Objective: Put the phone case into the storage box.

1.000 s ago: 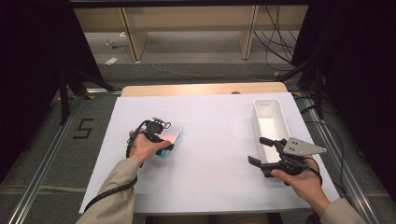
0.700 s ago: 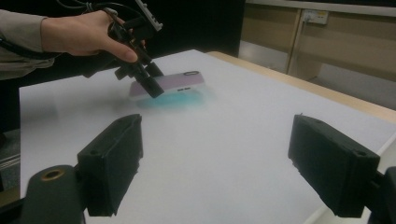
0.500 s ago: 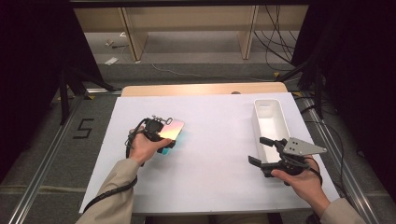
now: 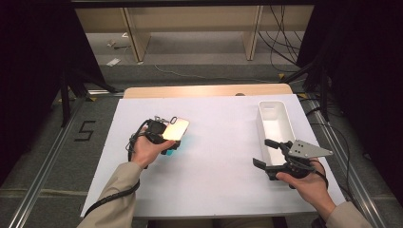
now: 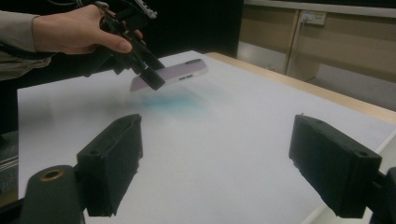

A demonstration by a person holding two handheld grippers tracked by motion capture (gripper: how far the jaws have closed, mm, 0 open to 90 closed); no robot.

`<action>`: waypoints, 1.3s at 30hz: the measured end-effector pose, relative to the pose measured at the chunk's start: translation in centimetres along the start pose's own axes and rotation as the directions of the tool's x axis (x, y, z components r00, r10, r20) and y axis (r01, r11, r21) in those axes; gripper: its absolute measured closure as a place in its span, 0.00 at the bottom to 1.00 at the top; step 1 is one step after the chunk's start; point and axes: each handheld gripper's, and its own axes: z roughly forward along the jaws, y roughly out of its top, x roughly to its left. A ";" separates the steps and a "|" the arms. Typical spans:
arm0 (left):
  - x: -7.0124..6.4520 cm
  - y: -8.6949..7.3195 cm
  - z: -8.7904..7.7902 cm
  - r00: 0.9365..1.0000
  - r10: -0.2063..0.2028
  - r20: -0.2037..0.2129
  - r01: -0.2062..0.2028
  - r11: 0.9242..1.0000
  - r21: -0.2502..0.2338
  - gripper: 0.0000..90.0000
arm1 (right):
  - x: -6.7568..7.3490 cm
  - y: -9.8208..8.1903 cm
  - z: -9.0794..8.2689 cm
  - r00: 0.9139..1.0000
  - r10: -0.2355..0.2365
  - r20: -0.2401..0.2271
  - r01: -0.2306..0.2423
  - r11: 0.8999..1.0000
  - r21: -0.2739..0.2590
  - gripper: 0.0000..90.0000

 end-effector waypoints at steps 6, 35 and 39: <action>-0.3 0.1 -0.3 1.000 0.008 0.006 -0.008 1.000 -0.024 0.19 | 0.0 0.0 0.0 1.000 0.002 0.002 -0.002 1.000 -0.002 0.20; -2.1 0.1 -1.9 0.998 0.055 0.040 -0.048 0.988 -0.145 0.19 | 0.0 0.2 0.0 1.000 0.012 0.022 -0.012 1.000 -0.012 0.19; -2.7 0.1 -2.2 0.997 0.066 0.046 -0.058 0.985 -0.164 0.19 | 0.0 0.3 0.1 1.000 0.018 0.025 -0.017 1.000 -0.015 0.19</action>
